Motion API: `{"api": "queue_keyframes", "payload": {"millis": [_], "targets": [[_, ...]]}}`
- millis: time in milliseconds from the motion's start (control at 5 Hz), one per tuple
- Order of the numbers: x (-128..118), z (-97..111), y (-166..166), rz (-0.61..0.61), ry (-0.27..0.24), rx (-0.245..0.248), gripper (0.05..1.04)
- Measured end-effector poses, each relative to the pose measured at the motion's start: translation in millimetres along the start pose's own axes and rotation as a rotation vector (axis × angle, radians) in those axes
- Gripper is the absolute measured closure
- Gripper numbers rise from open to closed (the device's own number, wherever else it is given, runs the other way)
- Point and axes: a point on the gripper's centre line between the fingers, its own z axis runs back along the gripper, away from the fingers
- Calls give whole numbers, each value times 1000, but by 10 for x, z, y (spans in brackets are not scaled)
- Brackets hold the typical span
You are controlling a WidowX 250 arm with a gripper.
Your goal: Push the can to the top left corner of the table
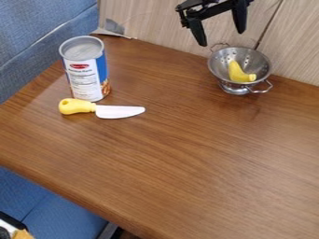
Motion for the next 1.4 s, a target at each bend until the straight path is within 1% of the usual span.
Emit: {"api": "queue_keyframes", "payload": {"millis": [200,400,600,800,1000,1200,1400], "targets": [[-37,-160,83,8,34,24,83],[-161,-224,333,23,33,38,83],[-142,85,670,75,-52,17,83],[-262,246,936,89,-136,47,83],[-355,380,1249,115,-200,116,83],[-532,429,1398,123,-201,161,83],[-583,450,1558,144,-219,236,83]]}}
